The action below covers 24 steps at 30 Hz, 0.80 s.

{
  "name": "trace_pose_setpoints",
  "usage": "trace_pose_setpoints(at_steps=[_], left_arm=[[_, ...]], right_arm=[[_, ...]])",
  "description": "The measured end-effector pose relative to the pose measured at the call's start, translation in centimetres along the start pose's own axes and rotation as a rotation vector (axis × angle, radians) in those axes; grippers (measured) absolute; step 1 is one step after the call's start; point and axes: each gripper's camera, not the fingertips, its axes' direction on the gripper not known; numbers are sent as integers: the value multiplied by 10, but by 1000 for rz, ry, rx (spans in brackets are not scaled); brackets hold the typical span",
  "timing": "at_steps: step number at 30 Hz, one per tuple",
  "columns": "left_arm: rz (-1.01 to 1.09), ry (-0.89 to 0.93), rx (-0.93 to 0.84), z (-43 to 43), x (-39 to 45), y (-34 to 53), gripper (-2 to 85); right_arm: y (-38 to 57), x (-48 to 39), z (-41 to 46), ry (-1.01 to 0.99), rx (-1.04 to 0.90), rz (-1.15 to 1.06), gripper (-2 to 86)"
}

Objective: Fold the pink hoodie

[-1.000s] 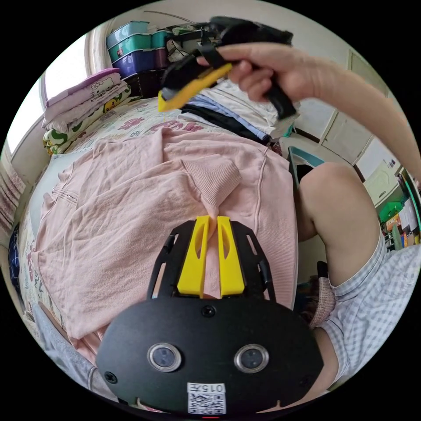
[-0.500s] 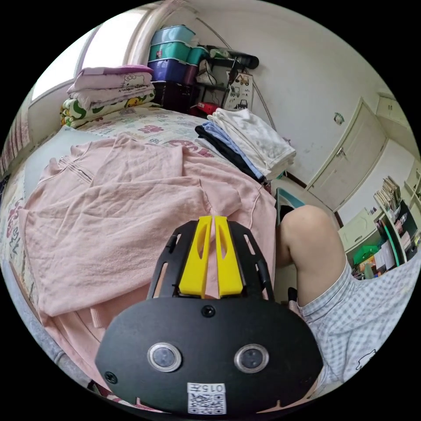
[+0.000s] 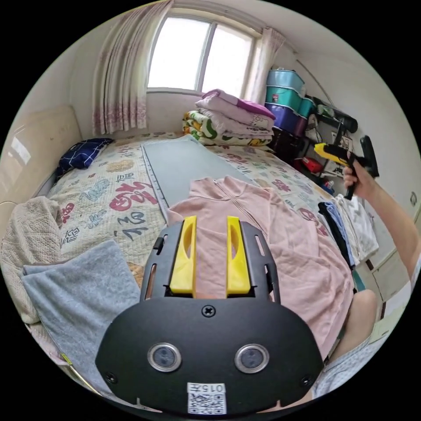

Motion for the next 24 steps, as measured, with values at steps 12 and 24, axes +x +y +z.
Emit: trace_pose_setpoints(at_steps=[12, 24], left_arm=[[5, -175, -190, 188, -33, -96, 133], [52, -117, -233, 214, -12, -112, 33]], right_arm=[[34, 50, 223, 90, -282, -52, 135], [78, 26, 259, 197, -402, -135, 29]])
